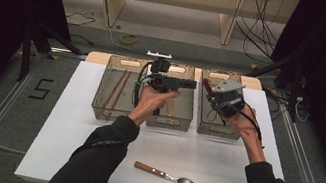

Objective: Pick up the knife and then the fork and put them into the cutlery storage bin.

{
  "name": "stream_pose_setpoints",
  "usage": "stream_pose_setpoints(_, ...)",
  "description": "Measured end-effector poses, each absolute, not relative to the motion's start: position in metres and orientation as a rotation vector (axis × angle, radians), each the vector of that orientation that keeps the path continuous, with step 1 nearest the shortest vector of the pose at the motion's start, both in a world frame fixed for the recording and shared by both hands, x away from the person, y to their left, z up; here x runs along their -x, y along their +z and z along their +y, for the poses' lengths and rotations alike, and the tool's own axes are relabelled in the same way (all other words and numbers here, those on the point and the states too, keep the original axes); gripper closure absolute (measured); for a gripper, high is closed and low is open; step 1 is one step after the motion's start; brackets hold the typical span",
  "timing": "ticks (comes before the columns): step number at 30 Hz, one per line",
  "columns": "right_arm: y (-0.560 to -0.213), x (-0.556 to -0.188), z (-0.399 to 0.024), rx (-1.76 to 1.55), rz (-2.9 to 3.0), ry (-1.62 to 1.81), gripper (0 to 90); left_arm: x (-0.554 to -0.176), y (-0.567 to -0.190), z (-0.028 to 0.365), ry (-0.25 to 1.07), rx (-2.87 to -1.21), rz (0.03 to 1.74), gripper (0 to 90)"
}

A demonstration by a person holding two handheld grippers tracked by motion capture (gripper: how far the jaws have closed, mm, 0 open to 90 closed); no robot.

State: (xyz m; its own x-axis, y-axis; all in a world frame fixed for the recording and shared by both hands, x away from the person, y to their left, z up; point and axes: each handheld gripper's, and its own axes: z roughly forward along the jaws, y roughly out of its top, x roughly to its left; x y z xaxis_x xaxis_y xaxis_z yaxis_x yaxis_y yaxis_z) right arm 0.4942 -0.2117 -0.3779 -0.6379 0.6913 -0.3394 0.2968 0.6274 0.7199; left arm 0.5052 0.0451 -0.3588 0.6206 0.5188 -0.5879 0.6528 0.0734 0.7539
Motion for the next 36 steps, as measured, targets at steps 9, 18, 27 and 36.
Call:
stream_pose_setpoints(9, -0.376, -0.523, -0.231, -1.052, 2.223, 0.793, 77.2, -0.467, -0.344, 0.081, 0.008, -1.607, 0.888, 33.3)
stream_pose_setpoints(18, -0.385, -0.534, -0.238, -1.191, 2.241, 0.77, 77.1, -0.421, -0.356, 0.109, 0.084, -1.687, 0.832, 27.9)
stream_pose_setpoints(27, -0.394, -0.542, -0.24, -1.279, 2.271, 0.717, 76.9, -0.38, -0.393, 0.148, 0.16, -1.72, 0.854, 25.0)
stream_pose_setpoints(36, -0.397, -0.545, -0.245, -1.368, 2.24, 0.704, 64.8, -0.359, -0.413, 0.181, 0.208, -1.711, 0.904, 23.4)
